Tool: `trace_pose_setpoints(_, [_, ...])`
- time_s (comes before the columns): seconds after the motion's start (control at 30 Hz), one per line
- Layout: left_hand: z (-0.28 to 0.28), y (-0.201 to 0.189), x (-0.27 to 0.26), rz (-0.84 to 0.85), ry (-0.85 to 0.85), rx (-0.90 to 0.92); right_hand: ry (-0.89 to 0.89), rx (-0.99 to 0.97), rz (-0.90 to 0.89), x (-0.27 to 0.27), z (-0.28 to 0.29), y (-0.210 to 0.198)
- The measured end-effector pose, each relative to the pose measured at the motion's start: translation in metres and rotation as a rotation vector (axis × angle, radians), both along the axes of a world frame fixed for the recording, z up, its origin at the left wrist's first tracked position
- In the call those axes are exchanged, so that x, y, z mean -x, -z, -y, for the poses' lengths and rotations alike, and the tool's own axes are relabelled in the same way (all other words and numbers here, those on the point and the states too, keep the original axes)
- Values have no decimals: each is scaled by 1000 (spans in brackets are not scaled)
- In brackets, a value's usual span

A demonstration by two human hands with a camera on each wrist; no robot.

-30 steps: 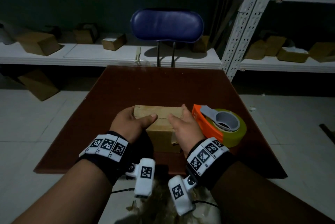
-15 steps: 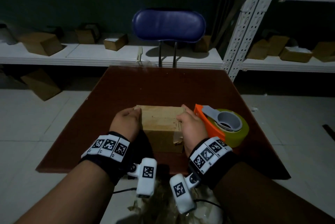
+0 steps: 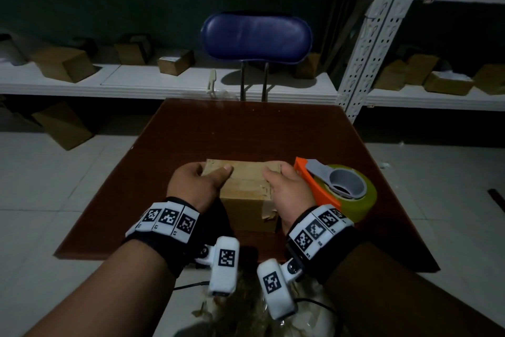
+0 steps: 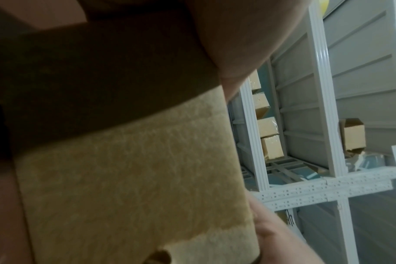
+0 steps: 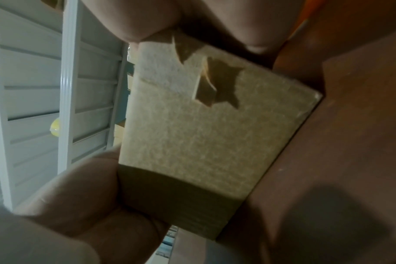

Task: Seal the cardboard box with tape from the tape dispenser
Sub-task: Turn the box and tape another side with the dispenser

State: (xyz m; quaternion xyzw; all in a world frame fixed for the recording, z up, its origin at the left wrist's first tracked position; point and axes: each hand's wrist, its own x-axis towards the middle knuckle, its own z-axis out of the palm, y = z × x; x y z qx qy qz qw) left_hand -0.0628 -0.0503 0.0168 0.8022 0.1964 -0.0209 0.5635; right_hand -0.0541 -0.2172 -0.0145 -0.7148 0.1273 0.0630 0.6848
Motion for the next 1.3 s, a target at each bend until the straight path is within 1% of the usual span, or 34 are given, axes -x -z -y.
trace_pose_setpoints(0.1, [-1,2,-2,-6,-38,17,13,-44,-6,0,1,1])
trace_pose_setpoints(0.2, [-6,6,-6,-10,-37,7,40,-79,0,-2,3,0])
trace_pose_setpoints(0.27, [-8,6,-6,19,-56,26,60,-88,-1,-3,4,-1])
trace_pose_setpoints(0.33, [-7,3,-4,34,-92,162,70,-131,-6,-1,5,-3])
trace_pose_setpoints(0.37, [-7,2,-3,47,-94,193,64,-168,-10,0,4,-3])
trace_pose_setpoints(0.4, [-7,2,-3,54,-59,227,61,-194,-25,2,4,-5])
trace_pose_setpoints(0.43, [-8,0,-2,31,-43,299,39,-192,-29,4,3,-6])
trace_pose_setpoints(0.5, [-7,-1,0,-68,-30,452,-40,-147,-43,6,3,-6])
trace_pose_setpoints(0.63, [-9,0,3,-103,3,386,-62,-26,22,11,5,-5])
trace_pose_setpoints(0.73, [-14,4,4,-157,43,467,-84,0,-31,14,3,-4])
trace_pose_setpoints(0.83, [-13,0,8,-180,68,517,-29,-30,-1,12,3,0])
trace_pose_setpoints(0.9, [-10,-5,10,-142,50,548,19,-141,-29,9,2,0])
trace_pose_setpoints(0.97, [-13,1,7,-57,48,499,50,-226,-82,6,1,3])
trace_pose_setpoints(1.03, [-16,6,7,-37,81,489,54,-193,-76,4,3,6])
trace_pose_setpoints(1.1, [-18,11,8,-25,93,437,56,-121,-45,4,7,9])
trace_pose_setpoints(1.17, [-21,12,7,-8,66,313,33,-88,-14,5,10,7])
trace_pose_setpoints(1.3, [-27,16,4,28,-43,8,4,-24,68,8,16,2])
